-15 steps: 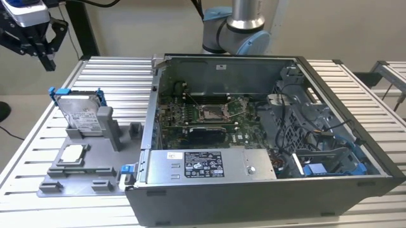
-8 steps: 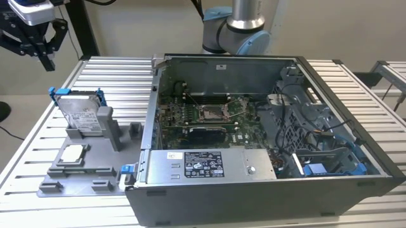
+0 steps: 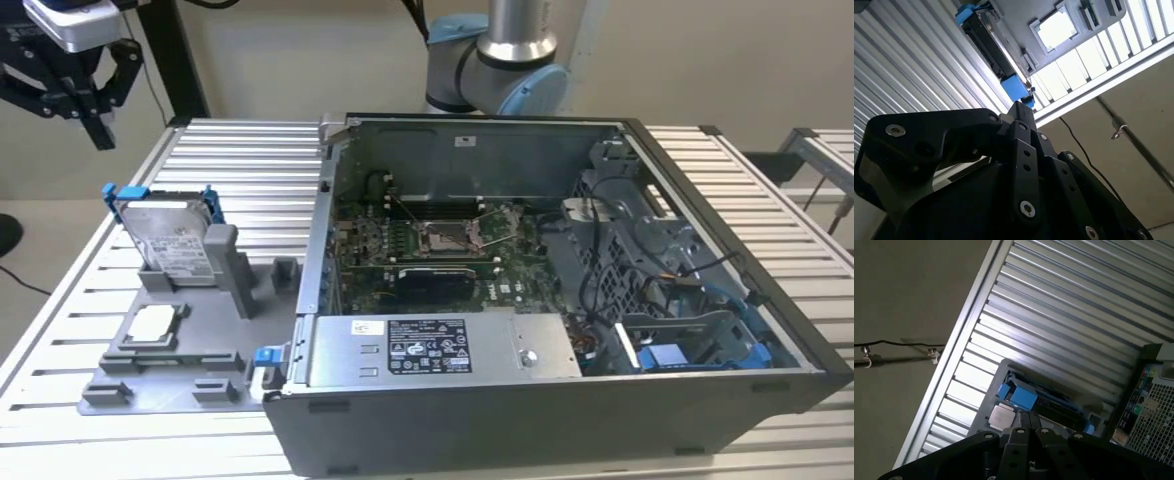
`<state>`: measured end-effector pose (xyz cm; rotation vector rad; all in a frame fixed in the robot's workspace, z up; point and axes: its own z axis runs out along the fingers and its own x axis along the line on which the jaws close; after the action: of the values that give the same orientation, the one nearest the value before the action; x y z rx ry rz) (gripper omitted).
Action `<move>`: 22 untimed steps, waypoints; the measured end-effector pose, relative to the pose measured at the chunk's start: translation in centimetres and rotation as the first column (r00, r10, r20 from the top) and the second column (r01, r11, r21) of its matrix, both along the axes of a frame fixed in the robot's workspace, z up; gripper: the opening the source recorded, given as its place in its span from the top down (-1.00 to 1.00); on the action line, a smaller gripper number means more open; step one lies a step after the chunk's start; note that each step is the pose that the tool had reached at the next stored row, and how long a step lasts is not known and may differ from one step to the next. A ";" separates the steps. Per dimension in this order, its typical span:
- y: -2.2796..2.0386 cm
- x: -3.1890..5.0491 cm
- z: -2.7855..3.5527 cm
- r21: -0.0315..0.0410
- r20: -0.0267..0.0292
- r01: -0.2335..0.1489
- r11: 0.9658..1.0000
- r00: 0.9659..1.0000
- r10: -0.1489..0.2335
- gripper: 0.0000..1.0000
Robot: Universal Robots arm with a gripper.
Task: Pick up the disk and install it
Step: 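Pick up the disk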
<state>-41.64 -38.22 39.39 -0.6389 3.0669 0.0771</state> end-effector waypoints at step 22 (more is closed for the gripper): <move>0.00 0.00 0.00 0.000 0.000 -0.149 0.989 0.989 0.149 1.00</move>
<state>-41.64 -38.22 39.39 -0.8673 3.0141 0.0779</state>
